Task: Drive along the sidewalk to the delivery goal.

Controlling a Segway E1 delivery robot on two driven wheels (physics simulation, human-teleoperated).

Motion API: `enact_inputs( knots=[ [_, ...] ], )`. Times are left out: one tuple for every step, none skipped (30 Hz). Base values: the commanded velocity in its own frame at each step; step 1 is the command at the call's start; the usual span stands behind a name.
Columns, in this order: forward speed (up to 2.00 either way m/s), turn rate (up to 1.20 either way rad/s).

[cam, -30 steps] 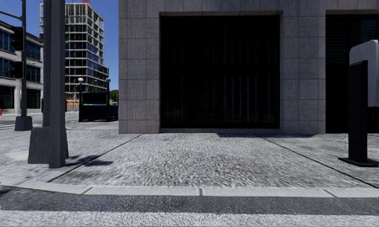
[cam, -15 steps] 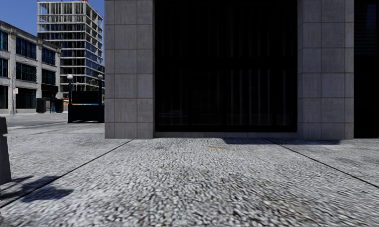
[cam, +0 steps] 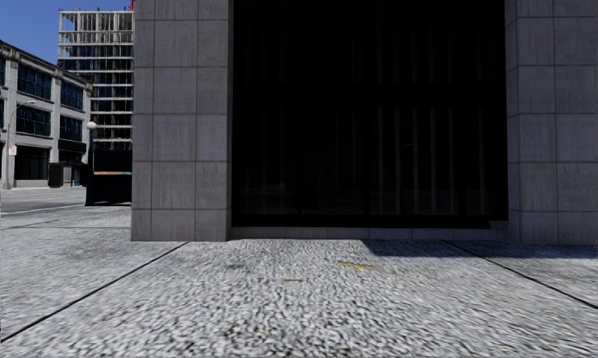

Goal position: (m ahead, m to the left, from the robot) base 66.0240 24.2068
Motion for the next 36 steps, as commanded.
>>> enact_inputs(
  knots=[
    [1.91,0.31],
    [1.9,0.45],
    [1.9,0.45],
    [1.9,0.61],
    [1.9,0.86],
    [1.88,1.0],
    [1.87,1.2],
    [1.87,1.2],
    [1.86,1.2],
    [1.86,1.2],
    [1.85,1.2],
    [1.85,1.2],
    [1.85,1.2],
    [1.85,1.2],
    [1.85,1.2],
    [1.85,1.2],
    [1.85,1.2],
    [1.85,1.2],
    [1.85,1.2],
    [1.85,1.2],
    [1.85,1.2],
    [1.85,1.2],
    [1.85,1.2],
    [1.85,1.2],
    [1.85,1.2],
    [1.85,1.2],
    [1.85,1.2],
    [1.85,1.16],
    [1.85,0.85],
    [1.85,0.75],
    [1.85,0.7],
    [1.85,0.7],
    [1.85,0.59],
    [1.85,0.54],
    [1.85,0.53],
    [1.85,0.5]
  ],
)
